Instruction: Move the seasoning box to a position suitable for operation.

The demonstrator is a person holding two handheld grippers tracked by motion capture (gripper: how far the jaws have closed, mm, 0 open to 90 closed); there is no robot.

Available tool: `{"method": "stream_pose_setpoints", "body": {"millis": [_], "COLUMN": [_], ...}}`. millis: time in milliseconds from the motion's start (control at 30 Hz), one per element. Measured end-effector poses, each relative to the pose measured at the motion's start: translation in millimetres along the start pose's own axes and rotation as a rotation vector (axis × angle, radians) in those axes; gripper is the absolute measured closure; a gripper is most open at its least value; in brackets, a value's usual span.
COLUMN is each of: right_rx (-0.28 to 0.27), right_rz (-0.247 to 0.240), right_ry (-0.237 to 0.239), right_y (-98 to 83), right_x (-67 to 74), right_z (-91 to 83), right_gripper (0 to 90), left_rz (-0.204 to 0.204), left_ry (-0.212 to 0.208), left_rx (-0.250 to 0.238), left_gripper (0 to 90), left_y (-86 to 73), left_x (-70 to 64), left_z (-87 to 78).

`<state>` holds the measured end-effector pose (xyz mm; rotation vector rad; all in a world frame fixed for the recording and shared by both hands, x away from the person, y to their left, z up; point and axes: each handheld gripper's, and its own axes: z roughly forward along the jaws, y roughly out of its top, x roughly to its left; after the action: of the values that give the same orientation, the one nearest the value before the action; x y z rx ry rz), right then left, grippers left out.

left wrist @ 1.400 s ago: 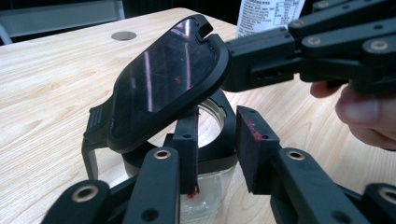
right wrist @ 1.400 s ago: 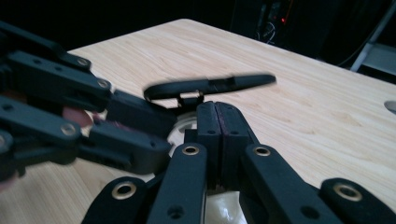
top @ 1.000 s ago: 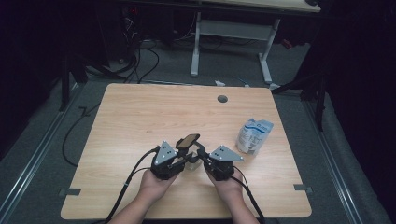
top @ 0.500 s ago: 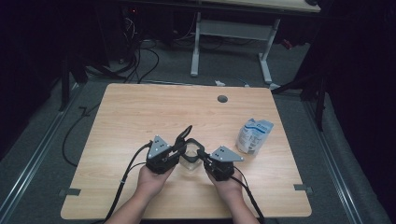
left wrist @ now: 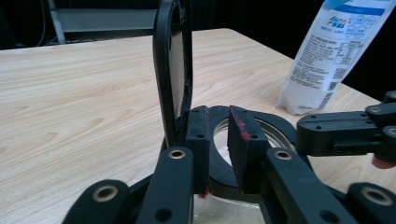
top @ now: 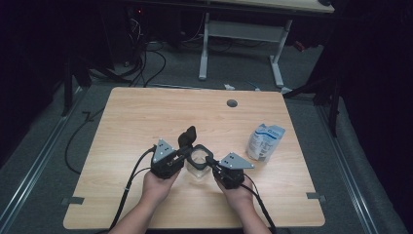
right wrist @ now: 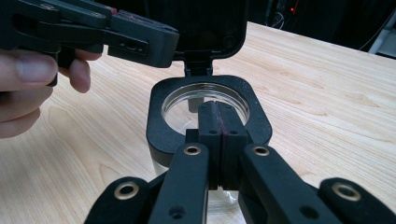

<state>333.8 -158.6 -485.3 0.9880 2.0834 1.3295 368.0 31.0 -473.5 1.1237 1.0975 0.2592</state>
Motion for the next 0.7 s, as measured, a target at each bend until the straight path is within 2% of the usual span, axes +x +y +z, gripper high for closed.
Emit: {"method": "stream_pose_setpoints", "body": {"millis": [67,100,167,233,400,500,533,567,600,633,667,700], "right_rx": [-0.001,-0.001,-0.001,-0.001,-0.001,0.007,-0.002,-0.002,-0.008,-0.008,0.000,0.000], "right_rz": [-0.002,-0.004,-0.004,-0.004,-0.001,-0.004,-0.005,-0.005,-0.017,-0.017,-0.014,-0.014], "right_ry": [0.001,-0.001,0.000,-0.001,-0.001,0.003,0.003,0.003,-0.012,-0.012,-0.034,-0.034], "right_y": [-0.1,-0.1,-0.2,-0.2,0.0,1.4,1.1,1.1,-1.7,-1.7,-7.4,-7.4], "right_x": [0.0,0.0,0.1,0.2,0.3,1.2,1.9,1.9,0.7,0.7,-3.7,-3.7], "right_z": [0.0,-0.1,-0.1,-0.1,-0.1,-2.9,-9.3,-9.3,-17.3,-17.3,-25.2,-25.2], "right_gripper": [90.0,90.0,90.0,90.0,90.0,85.8,82.7,82.7,81.1,81.1,79.1,79.1], "left_rz": [0.002,-0.022,-0.026,0.006,-0.002,0.046,0.089,0.089,0.110,0.132,0.133,0.133], "left_ry": [0.016,0.021,0.020,0.010,0.001,-0.008,0.006,0.006,0.017,0.030,0.046,0.046], "left_rx": [-0.005,-0.005,-0.002,-0.006,-0.005,0.007,0.019,0.019,0.031,0.037,0.052,0.052], "left_gripper": [78.9,80.3,80.1,79.0,77.9,75.8,73.3,72.9,72.6,72.6,72.7,72.6], "left_y": [0.2,2.1,2.1,-0.4,1.0,-0.2,-2.3,-2.3,-3.6,-4.7,-4.2,-4.2], "left_x": [1.1,4.7,5.0,2.6,4.6,8.0,15.2,15.2,20.2,25.8,37.1,37.1], "left_z": [0.7,1.0,0.6,-2.7,-7.4,-16.1,-23.2,-23.2,-27.1,-31.0,-38.7,-38.7]}}
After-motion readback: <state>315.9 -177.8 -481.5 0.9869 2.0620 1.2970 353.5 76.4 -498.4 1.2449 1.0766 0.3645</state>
